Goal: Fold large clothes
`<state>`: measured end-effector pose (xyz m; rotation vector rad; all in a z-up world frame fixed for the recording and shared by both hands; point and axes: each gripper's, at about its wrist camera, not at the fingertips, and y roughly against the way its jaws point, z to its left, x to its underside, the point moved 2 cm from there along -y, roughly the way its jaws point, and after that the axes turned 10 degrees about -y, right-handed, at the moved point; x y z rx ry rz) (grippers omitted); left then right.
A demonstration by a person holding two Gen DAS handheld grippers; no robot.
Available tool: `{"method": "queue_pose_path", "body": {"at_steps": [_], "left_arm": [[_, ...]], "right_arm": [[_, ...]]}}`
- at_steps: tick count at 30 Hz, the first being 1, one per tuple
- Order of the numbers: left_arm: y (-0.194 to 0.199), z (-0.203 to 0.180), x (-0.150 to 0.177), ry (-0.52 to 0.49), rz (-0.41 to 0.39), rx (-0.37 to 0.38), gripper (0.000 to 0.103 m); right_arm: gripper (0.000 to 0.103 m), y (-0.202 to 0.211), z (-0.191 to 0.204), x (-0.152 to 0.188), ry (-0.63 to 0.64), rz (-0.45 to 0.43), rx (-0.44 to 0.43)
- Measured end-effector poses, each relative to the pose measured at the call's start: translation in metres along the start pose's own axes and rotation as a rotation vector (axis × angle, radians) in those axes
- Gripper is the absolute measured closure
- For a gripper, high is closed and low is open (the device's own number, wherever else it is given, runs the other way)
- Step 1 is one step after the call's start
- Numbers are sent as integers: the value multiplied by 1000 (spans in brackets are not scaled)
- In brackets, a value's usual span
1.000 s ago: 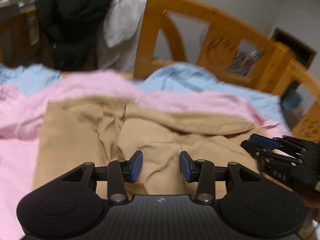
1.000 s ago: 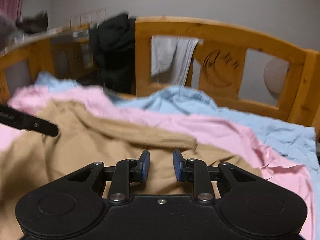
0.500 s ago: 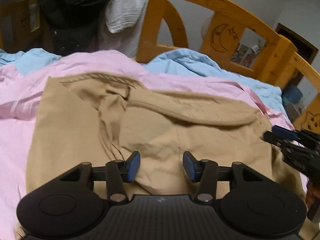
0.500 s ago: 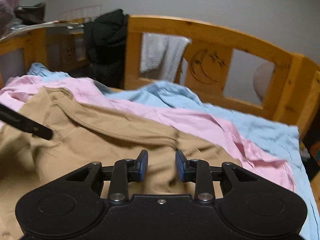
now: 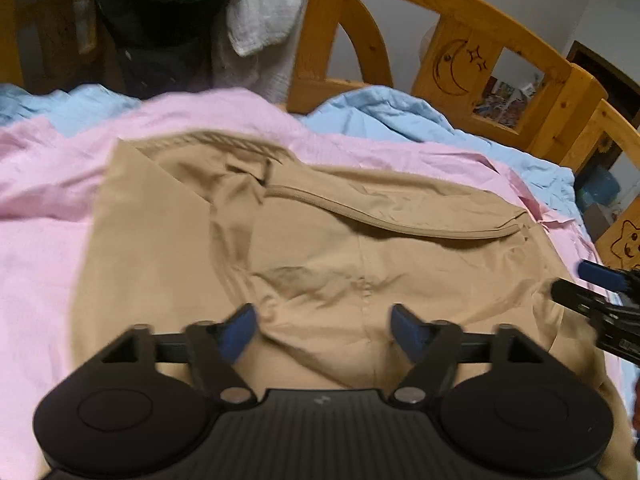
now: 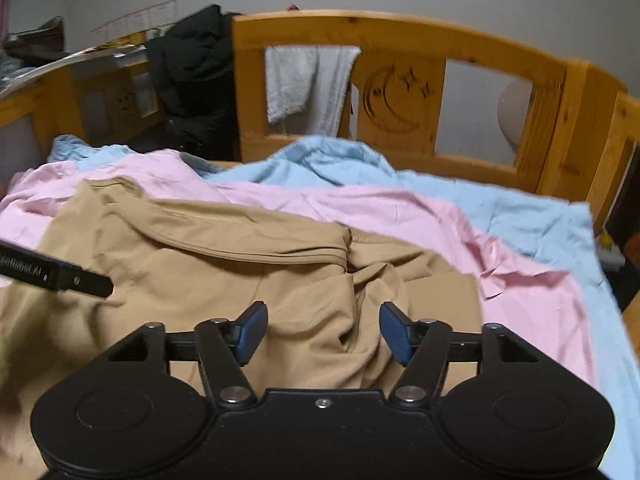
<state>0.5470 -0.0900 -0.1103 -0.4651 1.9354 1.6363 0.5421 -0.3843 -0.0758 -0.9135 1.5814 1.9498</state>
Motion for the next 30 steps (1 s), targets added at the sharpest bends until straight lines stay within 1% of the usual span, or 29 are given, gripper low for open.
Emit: {"method": "queue_pose_path", "body": {"at_steps": [1, 2, 6, 9, 11, 13, 16, 19, 21, 23, 25, 26, 28, 30], "left_arm": [[10, 0, 1, -10, -16, -9, 12], [19, 1, 2, -22, -32, -11, 10], [57, 6, 11, -48, -67, -13, 6], [93, 9, 21, -72, -109, -24, 2], [120, 12, 34, -90, -147, -56, 1], [140, 15, 48, -98, -162, -65, 1], [160, 19, 70, -75, -150, -65, 1], [170, 21, 89, -55, -134, -53, 1], [176, 17, 100, -73, -139, -42, 1], [180, 9, 109, -136, -155, -19, 1], [184, 0, 114, -212, -170, -8, 1], [186, -3, 117, -235, -181, -1, 1], [189, -11, 122, -277, -195, 26, 1], [191, -18, 128, -315, -192, 61, 1]], "right_arm": [[35, 11, 1, 0, 3, 0, -8], [30, 20, 2, 1, 5, -3, -17], [24, 65, 10, 9, 15, -26, -45], [17, 96, 20, 21, 32, -25, -86], [10, 117, 31, 33, 83, -21, -122], [6, 137, 45, 50, 164, -4, -171], [4, 159, 65, 86, 291, 36, -235], [4, 172, 80, 126, 388, 116, -286], [3, 179, 87, 150, 453, 166, -313], [3, 187, 94, 177, 540, 224, -343], [4, 194, 97, 202, 635, 272, -355], [4, 196, 99, 214, 681, 284, -346], [4, 200, 102, 234, 768, 284, -300], [3, 200, 103, 245, 801, 274, -253]]}}
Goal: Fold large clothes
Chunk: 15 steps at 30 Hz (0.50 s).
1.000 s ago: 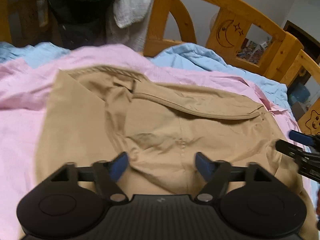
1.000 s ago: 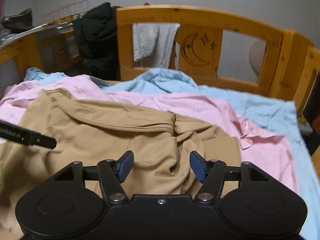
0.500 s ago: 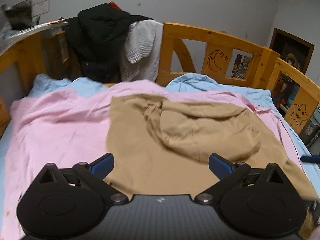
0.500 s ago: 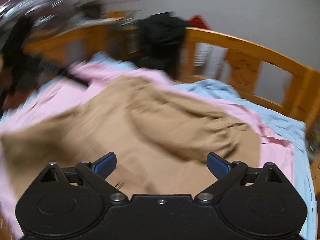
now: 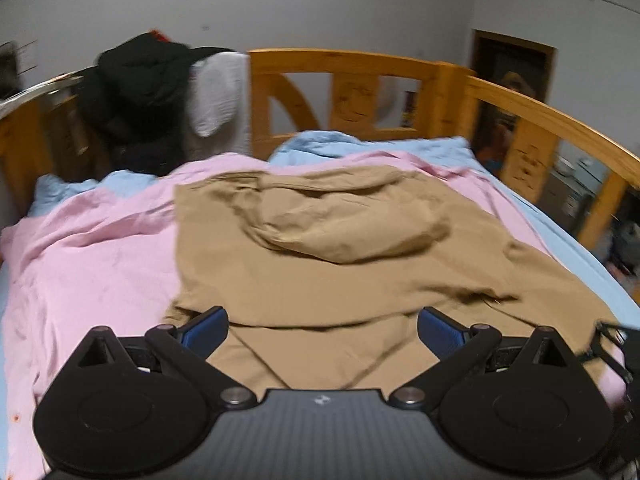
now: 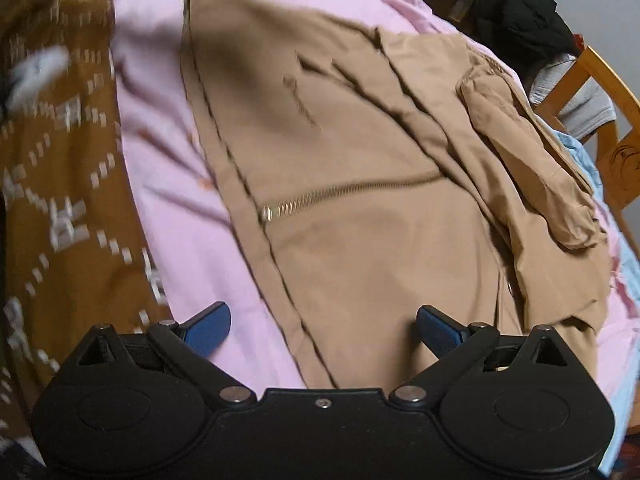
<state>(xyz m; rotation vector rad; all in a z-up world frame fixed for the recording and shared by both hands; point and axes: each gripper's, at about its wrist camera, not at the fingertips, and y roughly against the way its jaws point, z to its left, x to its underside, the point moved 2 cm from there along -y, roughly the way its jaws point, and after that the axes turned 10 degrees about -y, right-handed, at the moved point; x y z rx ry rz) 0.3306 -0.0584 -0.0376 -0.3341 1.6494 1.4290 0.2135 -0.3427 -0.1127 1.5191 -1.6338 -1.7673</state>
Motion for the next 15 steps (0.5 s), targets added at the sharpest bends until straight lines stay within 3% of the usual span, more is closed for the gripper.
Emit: {"method": "queue_pose_path", "body": {"at_steps": [3, 5, 7, 9, 10, 11, 13, 15], "left_arm": [[3, -14, 10, -37, 21, 63, 1], [4, -24, 18, -84, 40, 94, 1], [7, -34, 28, -134, 52, 105, 1], [9, -42, 37, -165, 65, 115, 1], [10, -46, 40, -176, 72, 120, 1], [11, -49, 44, -185, 78, 128, 1], [13, -57, 50, -210, 93, 152, 1], [17, -66, 56, -247, 99, 170, 1]], "right_arm": [[5, 1, 4, 1, -32, -35, 41], [18, 3, 6, 0, -35, -65, 70], [21, 2, 2, -1, -38, -82, 86], [30, -1, -1, -4, -73, -95, 87], [41, 0, -2, -6, -94, -99, 75], [58, 2, -3, -7, -106, -107, 63], [74, 9, -1, -7, -104, -125, 30], [82, 21, 1, -10, -99, -157, 16]]}}
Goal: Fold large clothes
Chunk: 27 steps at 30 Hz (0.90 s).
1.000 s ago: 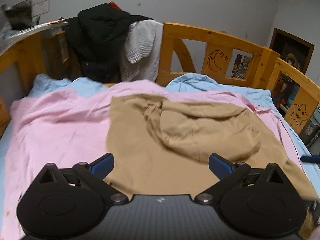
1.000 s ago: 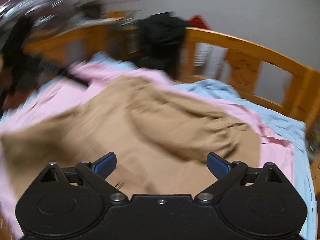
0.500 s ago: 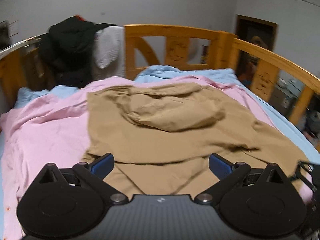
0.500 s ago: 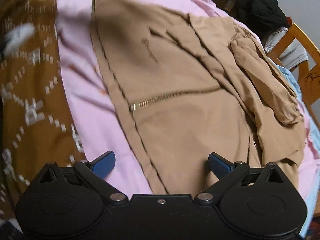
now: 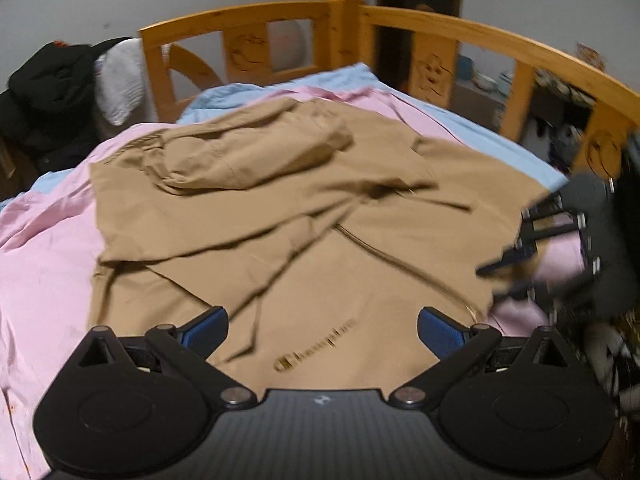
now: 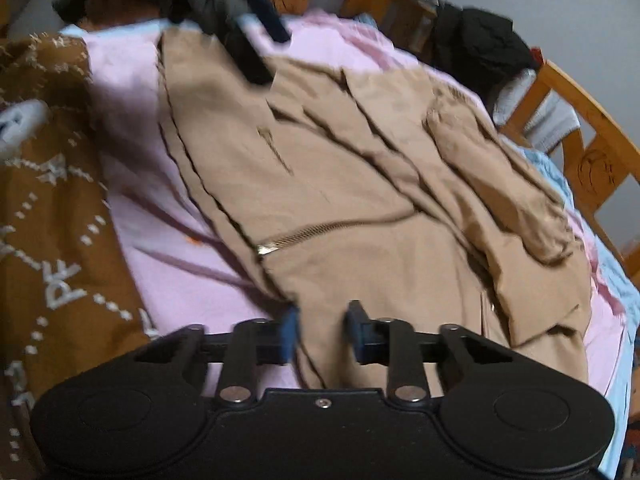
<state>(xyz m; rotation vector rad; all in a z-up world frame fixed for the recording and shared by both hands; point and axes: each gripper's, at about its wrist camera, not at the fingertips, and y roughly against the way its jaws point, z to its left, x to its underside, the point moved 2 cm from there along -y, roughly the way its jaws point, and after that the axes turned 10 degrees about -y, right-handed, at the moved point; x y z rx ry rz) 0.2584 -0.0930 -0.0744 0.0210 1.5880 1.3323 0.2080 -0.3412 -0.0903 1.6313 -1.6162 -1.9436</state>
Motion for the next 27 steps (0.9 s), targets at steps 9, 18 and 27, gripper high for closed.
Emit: {"method": "queue_pose_path", "body": {"at_steps": [9, 18, 27], "left_arm": [[-14, -29, 19, -167, 109, -47, 2], [-5, -10, 34, -231, 189, -145, 24], [16, -5, 49, -242, 238, -293, 81]], "right_arm": [[93, 25, -28, -38, -147, -42, -10], [94, 32, -41, -48, -193, -71, -5], [94, 33, -36, -43, -196, -74, 4]]}}
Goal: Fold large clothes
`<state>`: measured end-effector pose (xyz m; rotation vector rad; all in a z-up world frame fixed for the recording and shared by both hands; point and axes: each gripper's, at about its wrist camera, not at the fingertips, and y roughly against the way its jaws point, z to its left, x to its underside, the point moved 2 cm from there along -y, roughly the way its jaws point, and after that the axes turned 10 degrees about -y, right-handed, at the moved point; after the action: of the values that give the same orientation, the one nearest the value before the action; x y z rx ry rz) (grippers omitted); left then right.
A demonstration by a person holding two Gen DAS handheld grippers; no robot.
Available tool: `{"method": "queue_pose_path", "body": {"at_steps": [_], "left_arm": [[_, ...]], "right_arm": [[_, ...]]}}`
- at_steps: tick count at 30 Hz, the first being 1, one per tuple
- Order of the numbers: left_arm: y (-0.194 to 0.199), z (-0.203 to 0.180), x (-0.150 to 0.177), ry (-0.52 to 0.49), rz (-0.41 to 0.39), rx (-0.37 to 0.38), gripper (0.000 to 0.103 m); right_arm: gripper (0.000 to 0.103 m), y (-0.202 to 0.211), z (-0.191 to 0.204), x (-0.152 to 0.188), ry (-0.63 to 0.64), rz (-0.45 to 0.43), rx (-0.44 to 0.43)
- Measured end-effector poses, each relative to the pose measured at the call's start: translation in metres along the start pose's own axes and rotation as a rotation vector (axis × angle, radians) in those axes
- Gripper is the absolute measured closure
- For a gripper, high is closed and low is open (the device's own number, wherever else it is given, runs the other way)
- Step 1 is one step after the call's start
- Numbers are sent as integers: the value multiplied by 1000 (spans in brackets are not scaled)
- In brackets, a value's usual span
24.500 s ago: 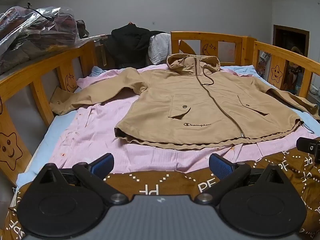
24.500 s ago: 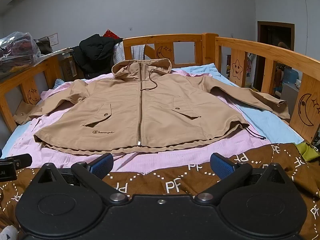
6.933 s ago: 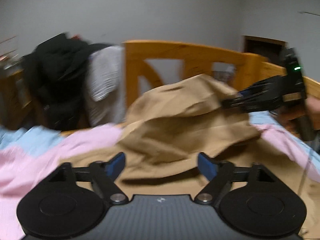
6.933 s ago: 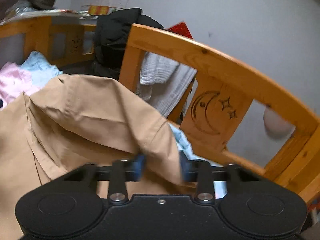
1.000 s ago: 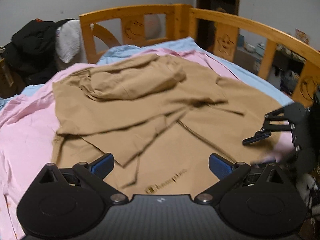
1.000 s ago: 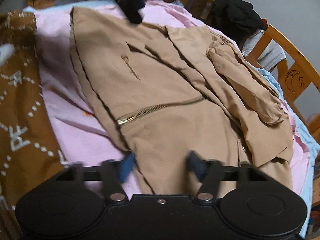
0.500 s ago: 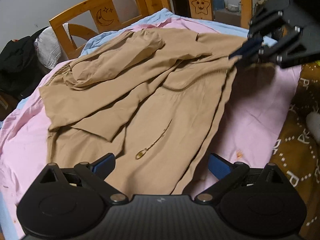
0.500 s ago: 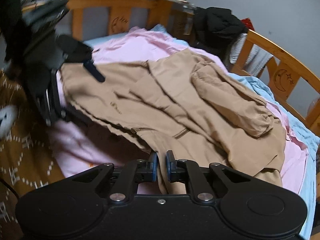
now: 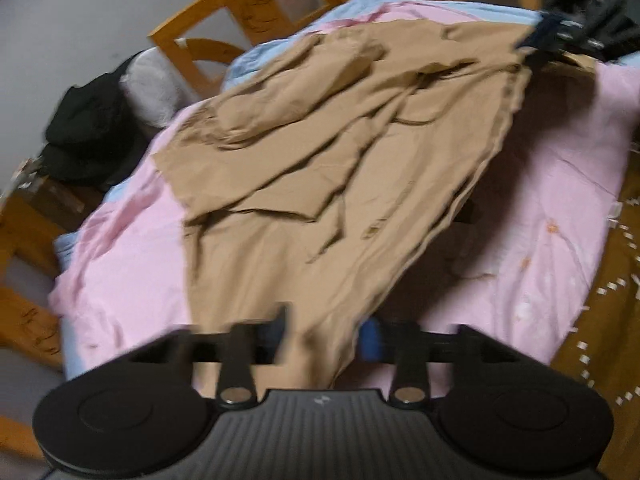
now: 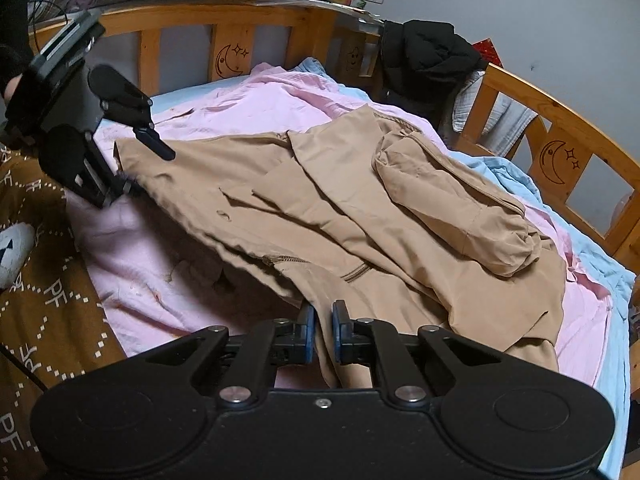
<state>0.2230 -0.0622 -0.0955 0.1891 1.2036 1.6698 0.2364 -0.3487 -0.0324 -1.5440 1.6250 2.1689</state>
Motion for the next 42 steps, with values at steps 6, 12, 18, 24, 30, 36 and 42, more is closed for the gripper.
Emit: {"method": "queue_pose_path", "body": {"at_steps": [6, 12, 18, 24, 30, 36, 42], "left_arm": [[-3, 29, -11, 186, -20, 25, 98], [0, 56, -31, 273, -76, 28, 98], [9, 68, -36, 302, -93, 31, 100], [39, 57, -15, 338, -102, 101, 102], [57, 62, -7, 356, -94, 125, 102], [42, 110, -55, 395, -175, -14, 101], [-6, 181, -116, 401, -143, -55, 101]], "right_arm": [[66, -9, 8, 25, 37, 93, 1], [60, -18, 2, 67, 110, 219, 130], [79, -18, -25, 98, 212, 241, 330], [101, 22, -43, 81, 222, 183, 305], [102, 59, -38, 62, 260, 229, 177], [101, 62, -74, 2, 248, 97, 272], [101, 21, -148, -72, 269, 18, 346]]}}
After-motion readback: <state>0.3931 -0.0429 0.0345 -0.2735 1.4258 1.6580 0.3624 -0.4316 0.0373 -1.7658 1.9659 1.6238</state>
